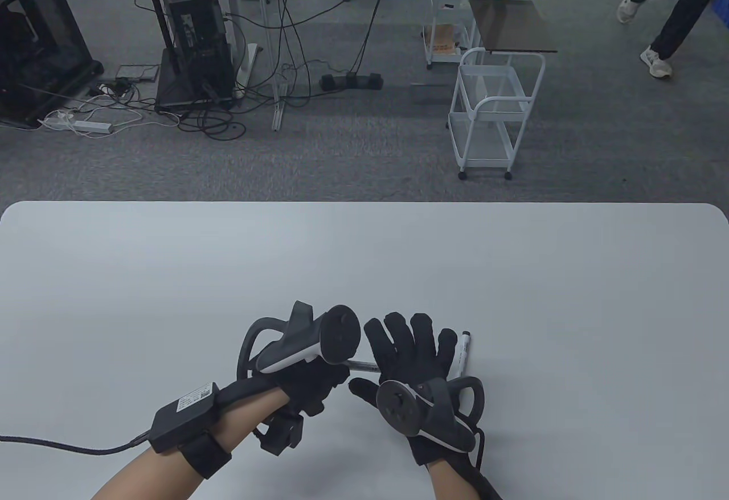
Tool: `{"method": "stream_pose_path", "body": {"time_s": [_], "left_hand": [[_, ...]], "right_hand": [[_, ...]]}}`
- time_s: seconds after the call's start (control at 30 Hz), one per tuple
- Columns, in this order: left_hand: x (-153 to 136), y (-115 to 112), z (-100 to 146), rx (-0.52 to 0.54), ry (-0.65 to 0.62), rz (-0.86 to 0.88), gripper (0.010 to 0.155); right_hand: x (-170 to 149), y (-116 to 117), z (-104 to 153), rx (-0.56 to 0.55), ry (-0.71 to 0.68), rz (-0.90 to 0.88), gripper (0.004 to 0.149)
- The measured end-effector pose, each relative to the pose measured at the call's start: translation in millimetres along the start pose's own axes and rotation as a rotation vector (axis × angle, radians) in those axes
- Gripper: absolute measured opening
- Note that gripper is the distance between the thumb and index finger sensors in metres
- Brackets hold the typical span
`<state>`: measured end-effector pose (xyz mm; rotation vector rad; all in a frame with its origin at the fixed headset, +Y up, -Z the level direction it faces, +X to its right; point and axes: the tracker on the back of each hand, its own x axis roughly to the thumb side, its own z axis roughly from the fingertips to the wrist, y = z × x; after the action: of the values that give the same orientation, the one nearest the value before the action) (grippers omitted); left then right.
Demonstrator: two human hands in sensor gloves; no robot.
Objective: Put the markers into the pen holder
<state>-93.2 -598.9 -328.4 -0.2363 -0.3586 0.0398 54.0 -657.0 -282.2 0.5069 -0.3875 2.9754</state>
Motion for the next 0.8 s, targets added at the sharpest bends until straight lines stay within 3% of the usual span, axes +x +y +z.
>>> {"method": "stream_pose_path", "body": {"time_s": [0.37,0.8], "left_hand": [[3.7,-12.4,-10.0,0.035,-0.011,0.085,0.047],[-9.3,-11.3,-12.7,0.076,-0.002,0.178,0.052]], "right_hand": [[-2.9,-0.3,-0.2,0.007,0.011,0.001,0.087],[-3.3,-0.3,-0.6,0.014,0.011,0.002,0.087]]}}
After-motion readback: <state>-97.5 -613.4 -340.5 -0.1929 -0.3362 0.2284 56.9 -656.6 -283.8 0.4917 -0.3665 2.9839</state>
